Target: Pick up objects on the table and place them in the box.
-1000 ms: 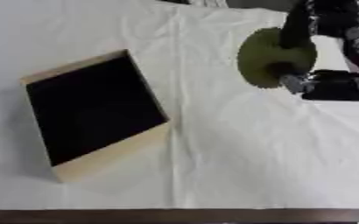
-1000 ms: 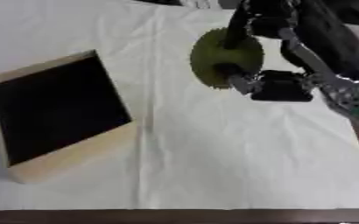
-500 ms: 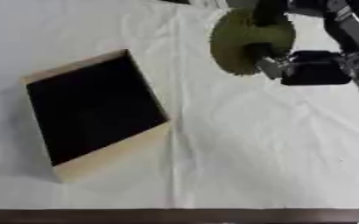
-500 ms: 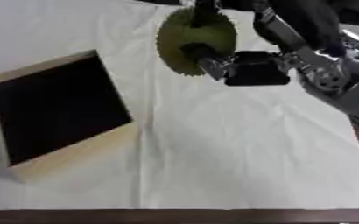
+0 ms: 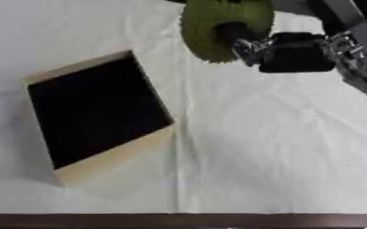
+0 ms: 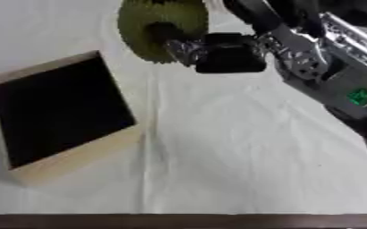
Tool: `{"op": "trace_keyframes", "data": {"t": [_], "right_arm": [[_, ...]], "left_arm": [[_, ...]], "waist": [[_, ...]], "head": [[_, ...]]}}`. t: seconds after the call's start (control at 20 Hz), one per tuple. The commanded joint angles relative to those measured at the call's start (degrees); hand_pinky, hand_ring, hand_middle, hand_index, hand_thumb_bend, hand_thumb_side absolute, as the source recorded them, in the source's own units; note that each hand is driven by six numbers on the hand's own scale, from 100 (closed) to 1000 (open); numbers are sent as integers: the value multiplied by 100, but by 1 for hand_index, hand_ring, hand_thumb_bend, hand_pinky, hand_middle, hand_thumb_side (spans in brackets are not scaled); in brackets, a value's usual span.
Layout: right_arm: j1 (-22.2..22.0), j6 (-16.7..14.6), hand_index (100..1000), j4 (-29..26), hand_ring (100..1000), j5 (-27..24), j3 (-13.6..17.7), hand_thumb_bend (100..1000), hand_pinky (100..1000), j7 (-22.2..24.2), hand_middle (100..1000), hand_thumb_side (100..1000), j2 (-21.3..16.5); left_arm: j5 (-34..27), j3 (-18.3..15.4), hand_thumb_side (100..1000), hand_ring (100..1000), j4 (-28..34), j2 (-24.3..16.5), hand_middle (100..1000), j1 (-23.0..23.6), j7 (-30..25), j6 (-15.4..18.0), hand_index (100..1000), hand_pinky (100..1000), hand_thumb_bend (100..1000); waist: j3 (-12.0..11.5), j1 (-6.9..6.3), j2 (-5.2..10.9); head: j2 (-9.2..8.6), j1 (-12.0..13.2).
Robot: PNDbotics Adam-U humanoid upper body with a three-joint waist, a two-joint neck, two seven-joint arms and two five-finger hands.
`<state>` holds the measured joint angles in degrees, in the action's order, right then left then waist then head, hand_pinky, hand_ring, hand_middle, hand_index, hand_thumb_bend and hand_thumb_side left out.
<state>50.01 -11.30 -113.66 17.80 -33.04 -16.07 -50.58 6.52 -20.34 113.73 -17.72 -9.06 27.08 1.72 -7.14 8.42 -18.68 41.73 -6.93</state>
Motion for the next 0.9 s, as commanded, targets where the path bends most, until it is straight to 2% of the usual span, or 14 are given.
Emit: {"op": "trace_keyframes", "data": {"t": [0.05, 0.55, 0.9], "right_arm": [[234, 257, 487, 40, 466, -135, 40, 100, 539, 171, 484, 100, 254], [669, 685, 493, 603, 465, 1, -151, 100, 531, 656, 485, 100, 1357], [732, 604, 494, 1187, 466, 436, -215, 100, 530, 753, 485, 100, 2092]], "left_arm": [[-23, -17, 590, 504, 86, -82, 574, -19, 5, -16, 666, 473, 235], [-50, -10, 591, 504, 86, -36, 573, -42, -8, -20, 665, 473, 233], [-79, 0, 591, 505, 86, -5, 574, -83, -21, -19, 666, 474, 233]], "waist": [[-20, -47, 108], [-113, -52, 98], [-189, -54, 80]], "head": [[17, 35], [-14, 109], [-55, 175]]}}
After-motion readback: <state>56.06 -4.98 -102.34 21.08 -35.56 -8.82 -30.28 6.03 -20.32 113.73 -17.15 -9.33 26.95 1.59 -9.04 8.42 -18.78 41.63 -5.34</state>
